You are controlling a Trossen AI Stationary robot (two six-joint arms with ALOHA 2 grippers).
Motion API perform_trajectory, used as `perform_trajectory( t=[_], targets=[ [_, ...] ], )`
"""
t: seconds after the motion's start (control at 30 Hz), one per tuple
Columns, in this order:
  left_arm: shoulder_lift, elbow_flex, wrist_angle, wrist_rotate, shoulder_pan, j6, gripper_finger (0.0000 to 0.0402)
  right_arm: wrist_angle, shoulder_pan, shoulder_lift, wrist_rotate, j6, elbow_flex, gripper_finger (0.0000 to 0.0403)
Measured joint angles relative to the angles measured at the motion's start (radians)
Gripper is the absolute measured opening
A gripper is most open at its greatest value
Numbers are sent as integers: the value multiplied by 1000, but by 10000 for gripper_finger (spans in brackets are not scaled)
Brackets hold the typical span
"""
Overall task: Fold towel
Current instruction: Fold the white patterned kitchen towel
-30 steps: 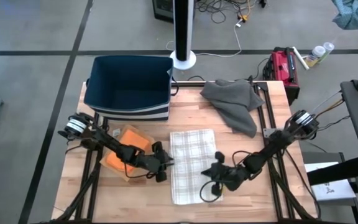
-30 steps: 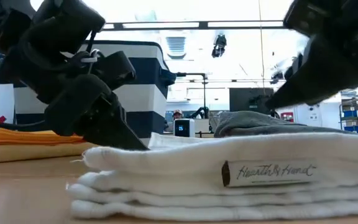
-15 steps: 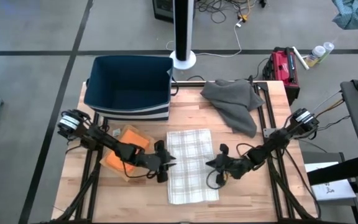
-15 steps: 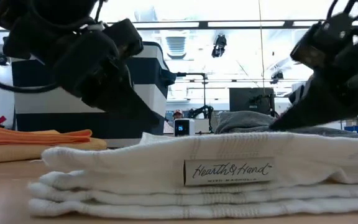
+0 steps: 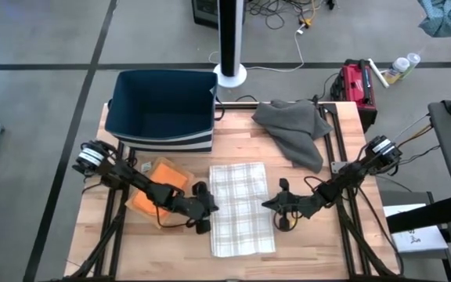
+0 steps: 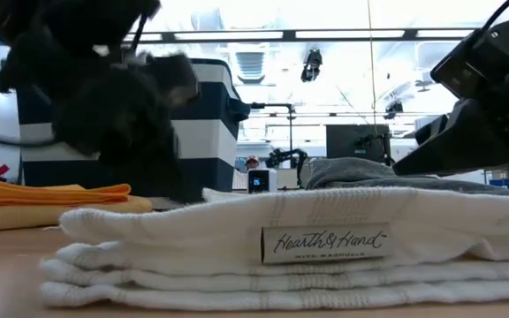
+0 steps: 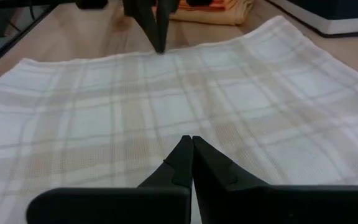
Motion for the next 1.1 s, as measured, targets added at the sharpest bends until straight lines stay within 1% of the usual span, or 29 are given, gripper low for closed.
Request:
perform_trajectory(
  t=[0.1,0.27,0.4,0.57,0.77,0.87,0.9,0.97,1.03,1.07,1.1],
  targets=[
    [45,-4,8,-15,-1,-13,1,-25,0,0,-1,4,11,0],
    [102,2,34,-38,-1,-32,1,-152,0,0,-11,74,23,0],
    [99,2,32,-36,-4,-43,0,-243,0,0,-16,137,21,0],
    [73,4,18,3,-9,-44,0,-287,0,-3,-18,171,1,0],
    [58,39,-10,22,-13,-35,0,-301,2,-48,-41,168,6,0],
    [55,72,-8,15,-14,6,0,-275,2,-115,-41,104,46,0],
    [50,82,-3,14,-13,24,0,-266,2,-140,-26,86,55,0],
    [36,95,-2,7,-10,55,0,-277,-5,-185,38,86,59,0],
    [14,96,-30,-23,-2,59,0,-310,-24,-231,121,151,60,0],
    [1,95,-47,-41,5,53,0,-335,-38,-261,147,189,59,2],
    [-17,90,-62,-52,15,44,0,-368,-60,-291,148,216,56,5]
  ],
)
